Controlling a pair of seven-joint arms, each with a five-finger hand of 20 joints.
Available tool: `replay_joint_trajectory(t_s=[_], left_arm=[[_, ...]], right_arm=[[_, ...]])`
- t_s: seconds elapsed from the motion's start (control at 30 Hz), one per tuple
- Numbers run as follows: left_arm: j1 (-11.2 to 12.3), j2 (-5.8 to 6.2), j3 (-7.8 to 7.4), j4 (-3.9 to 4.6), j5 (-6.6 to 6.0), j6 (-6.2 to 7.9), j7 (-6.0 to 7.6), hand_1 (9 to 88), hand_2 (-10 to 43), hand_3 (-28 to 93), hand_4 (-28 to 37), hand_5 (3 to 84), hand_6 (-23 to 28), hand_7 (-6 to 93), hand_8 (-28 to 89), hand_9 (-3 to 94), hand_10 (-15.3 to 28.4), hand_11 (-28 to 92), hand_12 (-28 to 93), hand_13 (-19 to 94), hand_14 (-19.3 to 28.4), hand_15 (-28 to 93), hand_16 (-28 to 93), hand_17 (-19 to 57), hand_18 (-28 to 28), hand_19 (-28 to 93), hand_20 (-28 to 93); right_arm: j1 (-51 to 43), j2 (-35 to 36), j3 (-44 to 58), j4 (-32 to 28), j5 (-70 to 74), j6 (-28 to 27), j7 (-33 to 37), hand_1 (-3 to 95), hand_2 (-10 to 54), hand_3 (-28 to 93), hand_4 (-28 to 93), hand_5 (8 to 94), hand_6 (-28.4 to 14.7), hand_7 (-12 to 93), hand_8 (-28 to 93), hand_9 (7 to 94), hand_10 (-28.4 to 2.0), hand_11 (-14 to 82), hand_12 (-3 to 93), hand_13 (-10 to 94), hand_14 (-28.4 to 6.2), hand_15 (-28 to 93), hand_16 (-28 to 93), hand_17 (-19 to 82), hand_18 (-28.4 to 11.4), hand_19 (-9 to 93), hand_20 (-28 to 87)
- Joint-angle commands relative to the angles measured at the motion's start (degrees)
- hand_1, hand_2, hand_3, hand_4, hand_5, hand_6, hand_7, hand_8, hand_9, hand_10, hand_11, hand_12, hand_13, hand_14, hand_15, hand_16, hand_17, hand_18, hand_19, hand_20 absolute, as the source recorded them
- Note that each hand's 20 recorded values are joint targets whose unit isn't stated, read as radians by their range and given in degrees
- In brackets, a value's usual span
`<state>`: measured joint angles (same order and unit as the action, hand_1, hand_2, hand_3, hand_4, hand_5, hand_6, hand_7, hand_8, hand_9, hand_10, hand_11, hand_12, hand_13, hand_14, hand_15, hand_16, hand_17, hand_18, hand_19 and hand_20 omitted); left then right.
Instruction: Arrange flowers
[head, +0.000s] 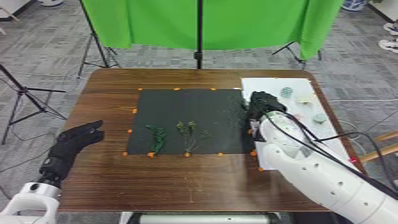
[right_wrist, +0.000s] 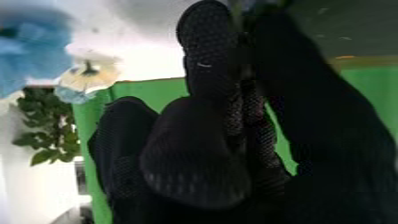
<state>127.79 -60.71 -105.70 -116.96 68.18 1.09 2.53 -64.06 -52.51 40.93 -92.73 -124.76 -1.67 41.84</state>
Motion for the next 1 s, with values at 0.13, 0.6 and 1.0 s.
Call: replay_joint_trajectory(t_s=[0.13,0.6,1.0], left_arm=[[0.70,-0.68,-0.09,0.14,0.44,-0.62,-0.76,30.9,5.8,63,-21.9,44.5,6.1,8.7,-6,45.6,15.1,19,10,38,18.3,17,-2,7.2,13.6,18,16],[0.65,0.02,-0.29,0.06,0.41,-1.45,-1.46,30.8,5.8,63,-21.6,44.5,6.1,8.5,-6,45.5,15.1,19,10,38,18.3,17,-2,7.1,13.5,17,16],[0.22,0.52,-0.20,0.02,1.45,-2.42,-2.00,30.8,5.8,63,-21.5,44.3,6.2,8.5,-6,45.2,14.9,19,10,37,18.2,17,-2,7.0,13.5,17,16]], right_arm=[[-5.90,0.05,2.44,-0.98,3.20,8.48,-1.38,56.5,-9.5,58,-4,83.5,-4.8,31,20,91.2,-10.4,47.3,30.0,94,-1.0,70,27,75,-11.0,93,59],[-17.26,-2.29,12.88,-20.35,2.81,9.82,-4.12,56.1,-9.5,59,-2,83.7,-5.5,32,20,91.9,-10.7,48.5,29.1,94,-0.8,72,26,76,-11.1,93,60],[-24.08,-9.01,12.15,-20.04,1.54,6.35,-3.25,55.9,-9.5,58,-2,83.6,-5.5,32,20,91.8,-10.3,48.4,28.6,94,-0.5,72,25,76,-10.6,93,60]])
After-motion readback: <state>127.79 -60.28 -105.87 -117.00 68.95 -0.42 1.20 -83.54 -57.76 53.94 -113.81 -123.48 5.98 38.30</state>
